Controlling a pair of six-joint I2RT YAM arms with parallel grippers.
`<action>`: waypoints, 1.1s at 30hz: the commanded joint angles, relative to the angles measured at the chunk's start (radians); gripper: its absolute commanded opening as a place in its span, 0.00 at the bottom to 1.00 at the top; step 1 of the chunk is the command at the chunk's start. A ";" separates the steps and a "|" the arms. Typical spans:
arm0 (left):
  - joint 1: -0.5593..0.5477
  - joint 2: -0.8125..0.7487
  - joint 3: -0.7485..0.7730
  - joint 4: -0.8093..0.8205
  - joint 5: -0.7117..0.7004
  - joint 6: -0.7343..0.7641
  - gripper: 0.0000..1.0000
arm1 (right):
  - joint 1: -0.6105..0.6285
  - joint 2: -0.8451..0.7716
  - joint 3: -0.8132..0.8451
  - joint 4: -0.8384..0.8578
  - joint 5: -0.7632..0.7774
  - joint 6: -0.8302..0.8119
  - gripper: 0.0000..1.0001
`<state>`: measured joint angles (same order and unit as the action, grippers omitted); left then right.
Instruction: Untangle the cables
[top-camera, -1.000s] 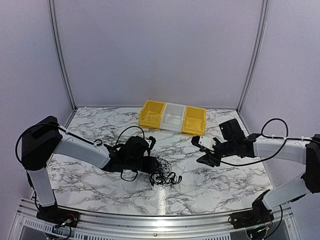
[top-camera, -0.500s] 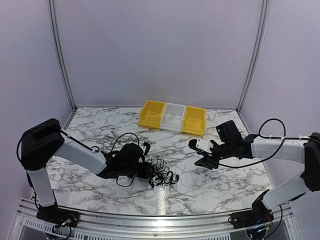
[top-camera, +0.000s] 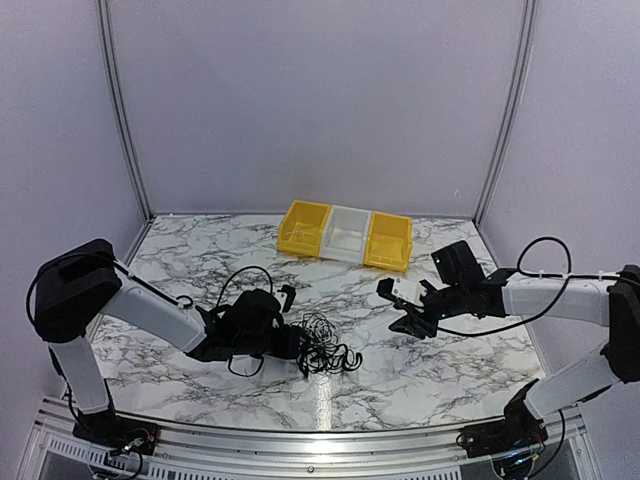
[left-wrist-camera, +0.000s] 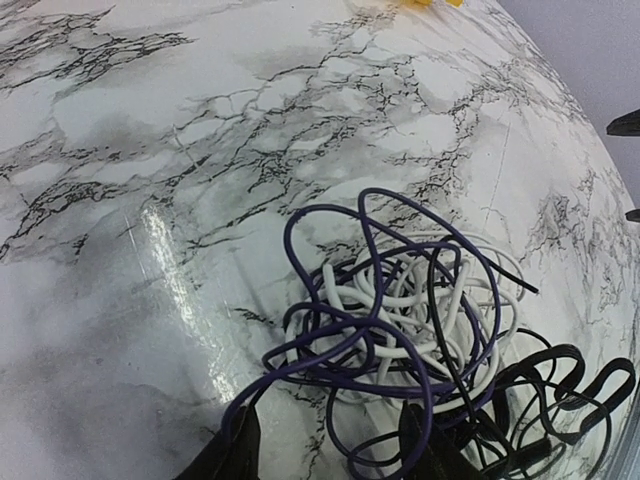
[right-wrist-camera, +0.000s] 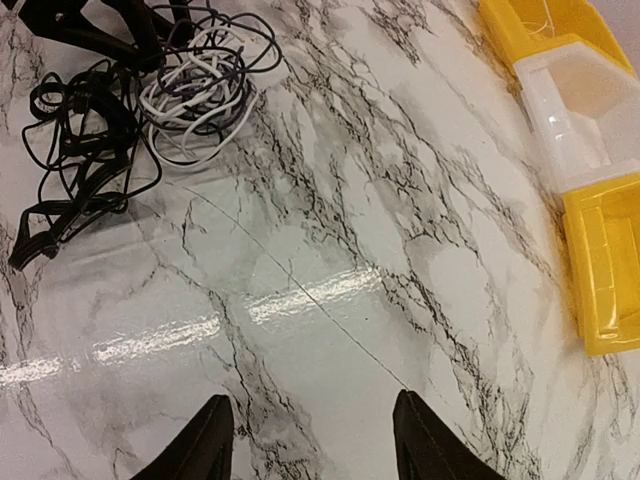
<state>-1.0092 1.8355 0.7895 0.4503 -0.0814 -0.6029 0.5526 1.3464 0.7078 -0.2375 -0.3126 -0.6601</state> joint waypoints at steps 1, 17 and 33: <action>-0.008 -0.050 -0.027 0.036 -0.015 0.008 0.49 | 0.012 0.018 0.034 0.017 -0.005 0.023 0.53; -0.008 -0.291 -0.140 0.036 -0.104 0.034 0.52 | 0.065 0.338 0.380 -0.090 -0.198 0.170 0.42; -0.008 -0.317 -0.148 0.050 -0.123 0.055 0.54 | 0.103 0.420 0.414 -0.096 -0.238 0.271 0.46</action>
<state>-1.0130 1.5368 0.6437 0.4744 -0.1951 -0.5533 0.6449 1.7588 1.1046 -0.3267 -0.5323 -0.4305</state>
